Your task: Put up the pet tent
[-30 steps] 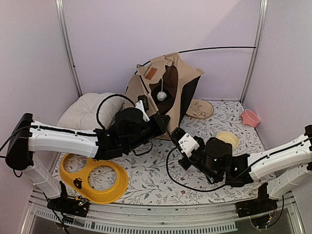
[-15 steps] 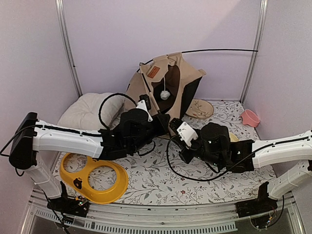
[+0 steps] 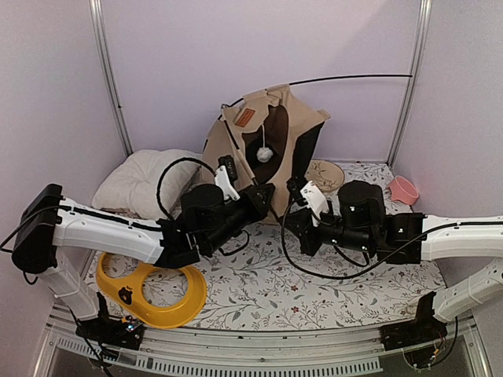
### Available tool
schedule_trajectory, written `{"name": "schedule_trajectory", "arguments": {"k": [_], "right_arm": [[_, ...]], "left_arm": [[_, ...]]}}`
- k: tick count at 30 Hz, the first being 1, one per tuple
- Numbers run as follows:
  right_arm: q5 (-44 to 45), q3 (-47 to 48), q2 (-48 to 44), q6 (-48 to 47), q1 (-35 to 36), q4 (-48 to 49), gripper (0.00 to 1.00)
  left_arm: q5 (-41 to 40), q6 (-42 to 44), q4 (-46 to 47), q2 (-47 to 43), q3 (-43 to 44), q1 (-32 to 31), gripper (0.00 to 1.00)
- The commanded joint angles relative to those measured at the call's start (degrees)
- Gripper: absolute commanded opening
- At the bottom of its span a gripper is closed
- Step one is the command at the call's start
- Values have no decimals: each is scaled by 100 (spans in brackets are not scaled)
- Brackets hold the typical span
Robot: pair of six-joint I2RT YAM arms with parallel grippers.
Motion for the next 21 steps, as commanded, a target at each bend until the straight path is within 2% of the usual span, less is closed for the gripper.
{"name": "schedule_trajectory", "arguments": {"k": [1, 4, 8, 15, 19, 21], "right_arm": [[-341, 205, -546, 786, -452, 1075, 0], [-841, 166, -591, 1275, -827, 1180, 0], [-1573, 395, -440, 1496, -802, 1236, 0], [-1248, 668, -314, 1085, -529, 624, 2], [-949, 650, -557, 795, -609, 439, 41], [-826, 654, -741, 680, -750, 317, 52]], "left_arm": [[508, 57, 741, 62, -353, -246, 0], [445, 93, 700, 121, -229, -359, 0], [353, 154, 670, 355, -174, -415, 0], [734, 922, 476, 498, 23, -316, 0], [1071, 1406, 84, 47, -195, -179, 0], [1376, 1628, -222, -303, -366, -50, 0]]}}
